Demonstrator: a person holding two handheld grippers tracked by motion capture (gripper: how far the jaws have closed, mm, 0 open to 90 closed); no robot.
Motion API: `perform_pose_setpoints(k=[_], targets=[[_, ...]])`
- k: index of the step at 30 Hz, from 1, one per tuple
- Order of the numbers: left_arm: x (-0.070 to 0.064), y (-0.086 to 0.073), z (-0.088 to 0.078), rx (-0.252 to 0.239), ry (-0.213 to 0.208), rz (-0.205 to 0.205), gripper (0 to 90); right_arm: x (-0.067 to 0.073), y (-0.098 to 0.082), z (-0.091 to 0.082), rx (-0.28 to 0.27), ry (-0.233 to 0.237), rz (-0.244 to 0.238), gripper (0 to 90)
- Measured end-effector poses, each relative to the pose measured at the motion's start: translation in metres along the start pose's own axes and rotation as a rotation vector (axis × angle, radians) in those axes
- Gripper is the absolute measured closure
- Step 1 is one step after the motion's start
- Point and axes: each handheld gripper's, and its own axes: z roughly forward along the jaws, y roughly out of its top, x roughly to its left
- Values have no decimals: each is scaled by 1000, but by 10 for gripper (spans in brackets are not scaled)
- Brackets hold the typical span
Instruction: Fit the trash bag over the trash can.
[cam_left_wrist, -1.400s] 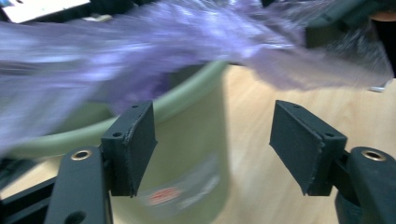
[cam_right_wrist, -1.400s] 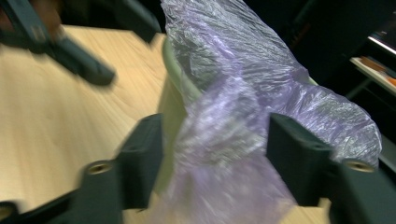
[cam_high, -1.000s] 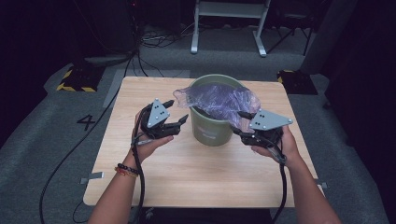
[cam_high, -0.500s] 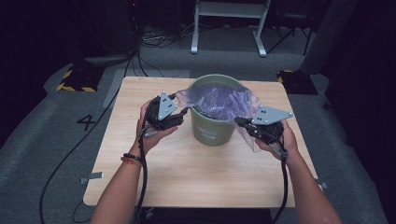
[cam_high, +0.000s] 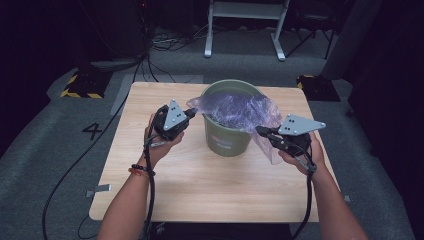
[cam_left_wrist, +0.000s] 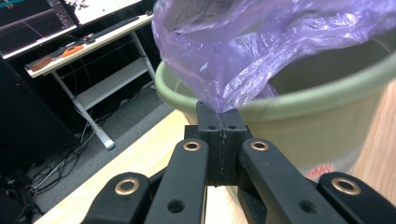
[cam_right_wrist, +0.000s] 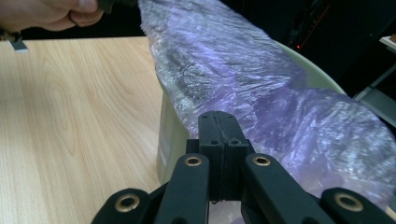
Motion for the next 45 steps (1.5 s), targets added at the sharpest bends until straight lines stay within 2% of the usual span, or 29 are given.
perform_pose_setpoints(k=[5,9,12,15,18,20,23,26,27,28,29,30,31,33,35,39,41,44,45], targets=[[-3,-14,-3,66,-9,35,900,-5,2,-12,-40,-1,32,900],[-1,-31,-7,106,-5,25,900,-13,4,-22,-90,1,85,900],[2,-42,-10,126,-4,18,900,-21,2,-26,-113,-47,114,900],[3,-50,-13,149,-14,13,900,-30,-2,-26,-136,-98,163,900],[1,-56,-14,177,-31,33,900,-42,-6,-23,-148,-154,210,900],[-1,-60,-15,187,-45,43,900,-49,-8,-20,-147,-171,224,900],[-5,-64,-16,204,-51,46,900,-56,-9,-12,-110,-219,194,900],[-8,-66,-20,172,-57,40,898,-61,-14,-8,-109,-197,220,900],[-10,-64,-22,158,-43,35,825,-60,-16,-7,-107,-191,221,900],[-12,-62,-24,145,-35,25,715,-59,-17,-6,-108,-188,217,900],[-15,-60,-27,129,-57,19,657,-57,-17,-6,-108,-183,215,900],[-19,-57,-30,113,-60,34,637,-55,-17,-6,-109,-176,214,900],[-23,-54,-34,96,-54,44,581,-53,-17,-6,-108,-170,211,900],[-31,-47,-41,64,-47,43,395,-50,-15,-6,-107,-160,205,900],[-35,-43,-49,37,-50,17,260,-48,-13,-5,-105,-158,197,900],[-37,-41,-63,1,-75,-27,157,-45,-10,-5,-99,-153,194,900],[-43,-37,-70,-23,-78,-12,155,-44,-10,-5,-95,-150,190,900],[-57,-23,-76,-67,-124,24,156,-43,-9,-4,-91,-145,194,900],[-63,-17,-77,-80,-151,51,160,-43,-9,-4,-91,-145,194,900]])
